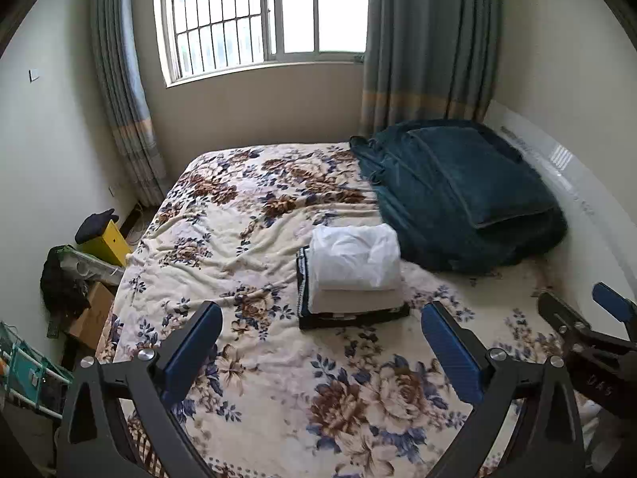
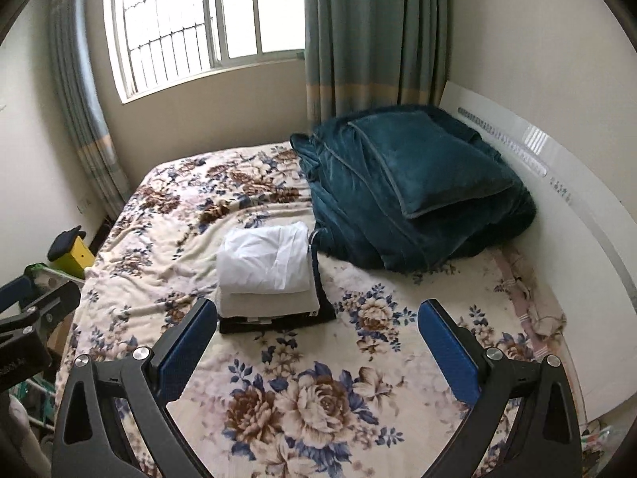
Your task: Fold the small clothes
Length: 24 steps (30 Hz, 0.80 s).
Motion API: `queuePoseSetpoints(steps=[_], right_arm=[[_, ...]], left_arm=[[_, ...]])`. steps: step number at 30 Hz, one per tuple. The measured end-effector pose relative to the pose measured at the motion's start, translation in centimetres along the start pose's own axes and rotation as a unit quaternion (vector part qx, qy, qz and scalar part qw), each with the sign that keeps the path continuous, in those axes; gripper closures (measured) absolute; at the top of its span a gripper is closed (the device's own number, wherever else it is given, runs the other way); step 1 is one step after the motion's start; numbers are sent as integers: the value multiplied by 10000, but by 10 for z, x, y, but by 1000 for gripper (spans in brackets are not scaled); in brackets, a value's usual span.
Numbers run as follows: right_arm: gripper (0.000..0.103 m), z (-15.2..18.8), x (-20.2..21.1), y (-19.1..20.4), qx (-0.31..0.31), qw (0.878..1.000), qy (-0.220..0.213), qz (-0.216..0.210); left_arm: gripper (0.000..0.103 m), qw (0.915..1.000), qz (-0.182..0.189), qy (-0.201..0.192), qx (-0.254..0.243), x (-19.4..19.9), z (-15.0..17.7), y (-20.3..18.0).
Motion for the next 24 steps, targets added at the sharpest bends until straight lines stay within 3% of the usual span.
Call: queuePoseSetpoints(steps=[13,24], right_arm=[[0,22,131,-5,239,9981,-524,-218],[0,20,165,-9,345,9962,-771,-201]], left_arm=[[1,9991,-54,-365,226,83,29,-5],[0,9976,-294,-544,305,102,37,-7]])
Point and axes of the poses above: each gripper's, at about its wrist camera, not at the fingertips, and x roughly against the way its jaws point, y to its left, z to its underside, the point moved 4 cm from there along -x, roughly the way its jaws point, and after that the axes turned 6 degrees about y, right-handed, at the moved point
